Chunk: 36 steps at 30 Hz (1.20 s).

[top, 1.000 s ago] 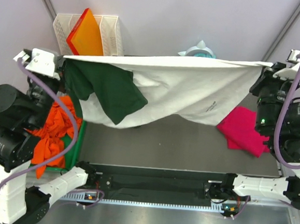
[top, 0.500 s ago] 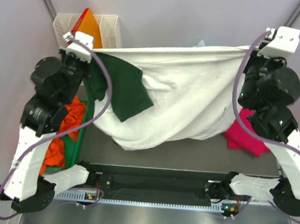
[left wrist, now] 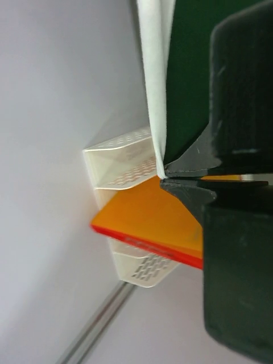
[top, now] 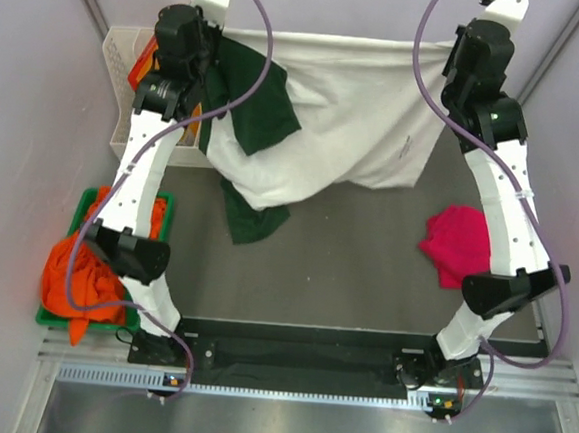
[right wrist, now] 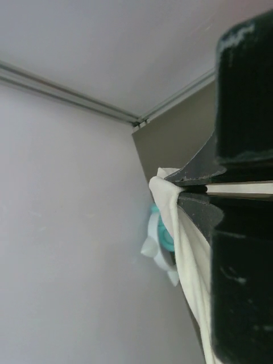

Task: Fold and stack the t-shirts

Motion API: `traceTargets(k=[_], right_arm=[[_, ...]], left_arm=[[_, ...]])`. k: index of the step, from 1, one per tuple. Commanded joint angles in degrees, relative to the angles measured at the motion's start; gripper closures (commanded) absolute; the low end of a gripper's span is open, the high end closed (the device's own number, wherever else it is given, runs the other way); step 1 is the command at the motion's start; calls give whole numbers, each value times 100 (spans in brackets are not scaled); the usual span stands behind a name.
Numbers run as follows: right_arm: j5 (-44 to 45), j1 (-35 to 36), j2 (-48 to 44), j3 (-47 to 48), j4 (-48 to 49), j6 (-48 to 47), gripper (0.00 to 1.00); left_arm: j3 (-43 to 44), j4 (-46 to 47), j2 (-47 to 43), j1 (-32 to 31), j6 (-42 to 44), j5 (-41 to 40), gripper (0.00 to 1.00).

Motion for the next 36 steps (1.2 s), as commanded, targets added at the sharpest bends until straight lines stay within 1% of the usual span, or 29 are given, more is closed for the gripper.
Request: traceTargets(k=[1, 2, 3, 4, 6, 7, 8, 9, 10, 11, 12, 13, 14, 16, 17, 21, 23, 26, 30, 33, 34, 36], right_arm=[[-291, -233, 274, 1543, 303, 225, 100], [-361, -224, 275, 1633, 338, 233, 100], [-379, -215, 258, 1643, 338, 233, 100], [-371, -215, 162, 1521, 330, 242, 100], [-345, -206, -5, 1223, 295, 276, 100], [-336, -198, -215, 891, 268, 286, 100], [-275, -171, -348, 696, 251, 303, 100], [-231, -110, -506, 485, 251, 277, 100], [-187, -49, -899, -30, 425, 190, 100], [-4, 22, -1120, -331, 557, 93, 100], [94, 153, -1357, -595, 654, -82, 100], [147, 198, -1795, -972, 742, -144, 100], [252, 233, -1991, -1098, 725, -162, 100], [445, 400, -2534, -1362, 751, -496, 100], [525, 470, -2677, -1380, 734, -575, 100], [955, 996, -3274, -1398, 690, -1058, 100], [1088, 1112, -3381, -1389, 707, -1164, 100], [1150, 1130, -3399, -1406, 839, -1340, 100], [1071, 1112, -3110, -1616, 1006, -1297, 100], [922, 963, -2855, -1950, 1235, -1122, 100], [721, 867, -2767, -2012, 1235, -999, 100], [439, 463, -2478, -2223, 1235, -551, 100]], left_arm=[[2069, 253, 861, 250, -185, 18, 100], [2699, 175, 1011, 250, -167, 62, 100], [2854, 122, 1143, 242, -158, 141, 100], [2864, 138, 1092, 242, -193, 168, 100], [2208, 296, 645, 250, -237, 159, 100], [1874, 401, 435, 250, -324, 185, 100], [1201, 454, -11, 250, -368, 220, 100], [837, 507, -259, 250, -430, 238, 100], [233, 586, -497, 250, -596, 264, 100], [-8, 569, -995, 250, -684, 317, 100], [-245, 543, -1252, 250, -764, 361, 100], [-621, 517, -1507, 233, -947, 483, 100], [-764, 377, -1988, 242, -1027, 536, 100], [-1089, 245, -2439, 242, -1203, 703, 100], [-1117, -43, -2781, 242, -1247, 730, 100], [-1205, -615, -3434, 242, -1432, 862, 100], [-1205, -722, -3670, 242, -1424, 889, 100], [-1214, -802, -3760, 242, -1318, 722, 100], [-1565, -539, -3699, 242, -1160, 625, 100], [-2196, -320, -3584, 242, -1072, 599, 100], [-2355, -101, -3506, 242, -1046, 599, 100], [-2837, 172, -3365, 250, -976, 625, 100]])
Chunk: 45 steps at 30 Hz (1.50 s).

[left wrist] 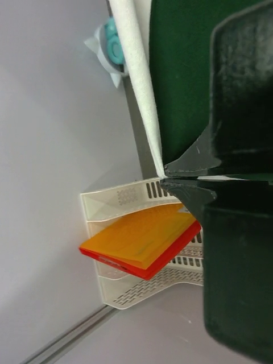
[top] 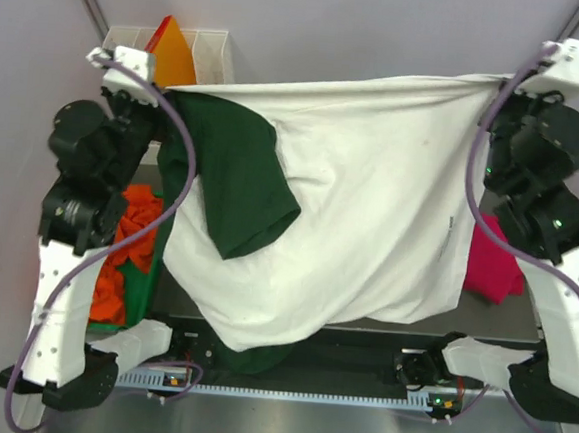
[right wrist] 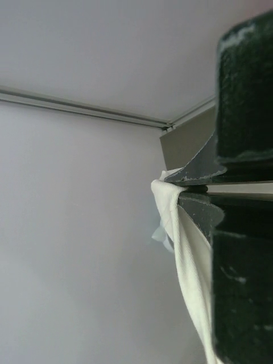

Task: Fold and stack the t-shirts

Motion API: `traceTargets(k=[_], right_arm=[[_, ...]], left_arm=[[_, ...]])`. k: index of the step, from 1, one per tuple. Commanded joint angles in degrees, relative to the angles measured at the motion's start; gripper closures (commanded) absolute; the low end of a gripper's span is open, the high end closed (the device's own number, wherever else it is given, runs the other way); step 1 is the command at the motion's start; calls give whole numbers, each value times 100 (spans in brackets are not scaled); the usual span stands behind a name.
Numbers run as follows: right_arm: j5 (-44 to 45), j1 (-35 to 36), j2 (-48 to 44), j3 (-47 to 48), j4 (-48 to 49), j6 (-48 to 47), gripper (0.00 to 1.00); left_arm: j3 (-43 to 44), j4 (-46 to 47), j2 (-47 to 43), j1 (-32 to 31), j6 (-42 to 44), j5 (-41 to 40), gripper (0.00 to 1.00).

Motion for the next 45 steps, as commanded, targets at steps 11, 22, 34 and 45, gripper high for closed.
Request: traceTargets(k=[11, 22, 34, 45], right_arm=[[-811, -1616, 3354, 1475, 264, 1179, 100], [-943, -1598, 2855, 1946, 440, 1065, 100], [-890, -1572, 1475, -2746, 1345, 1916, 100], [-742, -773, 51, -5156, 415, 3077, 100]], left_arm=[[1205, 1404, 4139, 222, 146, -610, 100], [4146, 1314, 4986, 240, 304, -654, 100], [-1872, 2105, 2860, 337, -118, -540, 100], [-4029, 508, 1172, 328, 128, 366, 100]])
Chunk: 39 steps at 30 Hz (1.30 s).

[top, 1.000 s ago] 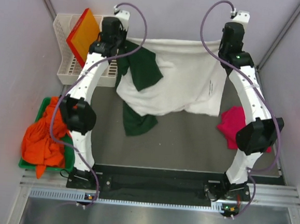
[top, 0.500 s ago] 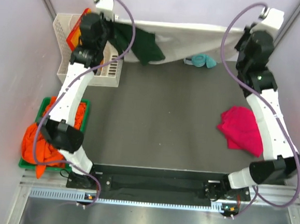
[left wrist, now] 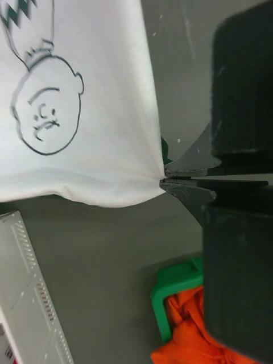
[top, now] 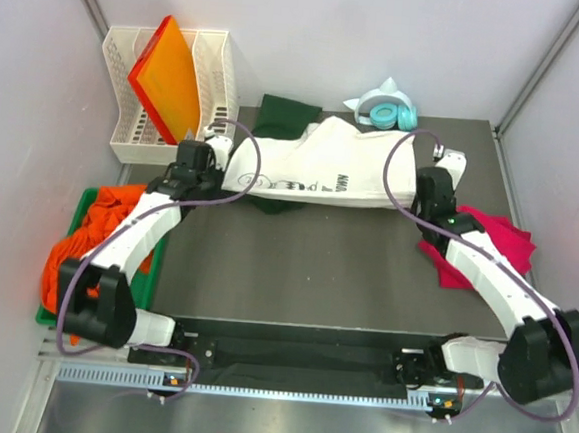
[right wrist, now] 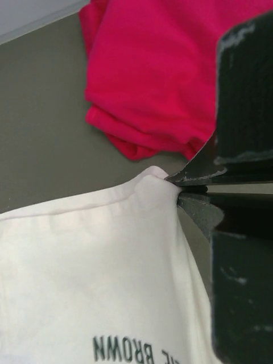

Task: Fold and stack the t-shirts

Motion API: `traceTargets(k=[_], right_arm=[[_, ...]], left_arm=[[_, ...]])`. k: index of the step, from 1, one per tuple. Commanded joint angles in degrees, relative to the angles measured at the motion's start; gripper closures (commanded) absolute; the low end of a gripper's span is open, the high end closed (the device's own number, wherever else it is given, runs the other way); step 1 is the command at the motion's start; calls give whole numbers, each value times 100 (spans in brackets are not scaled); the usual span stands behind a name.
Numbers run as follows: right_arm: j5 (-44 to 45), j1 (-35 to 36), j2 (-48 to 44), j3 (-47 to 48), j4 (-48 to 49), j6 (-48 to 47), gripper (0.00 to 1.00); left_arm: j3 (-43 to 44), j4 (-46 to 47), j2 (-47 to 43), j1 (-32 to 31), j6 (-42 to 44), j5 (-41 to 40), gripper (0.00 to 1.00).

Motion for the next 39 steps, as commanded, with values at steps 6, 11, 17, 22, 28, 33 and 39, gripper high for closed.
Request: traceTargets(k=[6, 11, 17, 22, 28, 33, 39], right_arm=[[724, 1085, -849, -595, -741, 1416, 100], [760, 1428, -857, -903, -1101, 1943, 100], [909, 1779, -980, -1131, -1681, 2532, 100], [1085, 2008, -1191, -1044, -2313, 2884, 100], [1278, 2140, -1577, -833, -2859, 3113, 100], [1340, 2140, -1517, -798, -3043, 3183, 100], [1340, 2228, -1718, -780, -3334, 3385, 100]], left_arm=[[-284, -944, -1097, 120, 204, 542, 100], [-547, -1366, -1194, 120, 205, 718, 100], [-723, -1735, -1395, 120, 169, 911, 100], [-523, -1963, -1659, 120, 187, 1245, 100], [76, -2745, -1712, 120, 353, 1395, 100], [242, -3036, -1713, 120, 635, 1386, 100], [498, -3555, -1783, 120, 731, 1588, 100]])
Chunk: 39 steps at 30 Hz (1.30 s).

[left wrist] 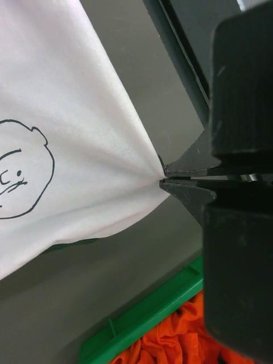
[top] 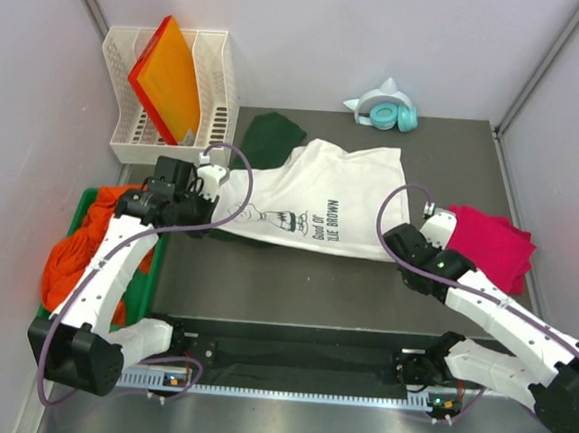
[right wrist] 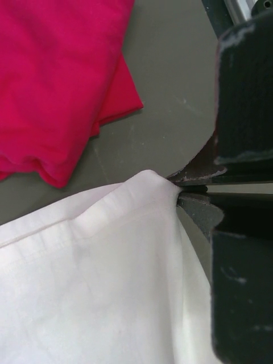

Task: Fold and stack the t-shirts

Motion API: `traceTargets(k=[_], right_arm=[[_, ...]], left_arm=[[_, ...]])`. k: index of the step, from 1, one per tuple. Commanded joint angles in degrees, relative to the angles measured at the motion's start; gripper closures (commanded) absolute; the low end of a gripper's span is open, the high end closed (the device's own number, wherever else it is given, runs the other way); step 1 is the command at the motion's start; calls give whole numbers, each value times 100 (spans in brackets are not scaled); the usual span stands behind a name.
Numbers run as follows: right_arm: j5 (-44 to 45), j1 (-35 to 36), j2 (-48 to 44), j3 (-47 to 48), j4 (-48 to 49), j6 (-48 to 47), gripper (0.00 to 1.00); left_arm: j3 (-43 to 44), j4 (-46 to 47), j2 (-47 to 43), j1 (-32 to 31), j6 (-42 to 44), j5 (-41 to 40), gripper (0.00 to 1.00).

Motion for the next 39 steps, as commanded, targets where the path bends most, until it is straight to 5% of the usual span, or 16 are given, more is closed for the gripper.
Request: traceTargets(k=[1, 9, 19, 37, 39], right_arm=[[195, 125, -315, 271, -320, 207, 100], [485, -146, 376, 605, 521, -574, 100], [19, -1350, 1784, 1132, 1973, -1874, 100], [-535, -2292, 3982, 2502, 2782, -2658, 100], [-535, -2300, 4008, 2652, 2817, -2693, 90]], left_arm=[[326, -510, -213, 35, 188, 142, 100], [1, 691, 154, 35, 118, -289, 100], [316, 2336, 1991, 44, -41, -1001, 100], [1459, 3075, 4181, 44, -357, -1555, 100], [1547, 3137, 4242, 44, -392, -1599, 89]])
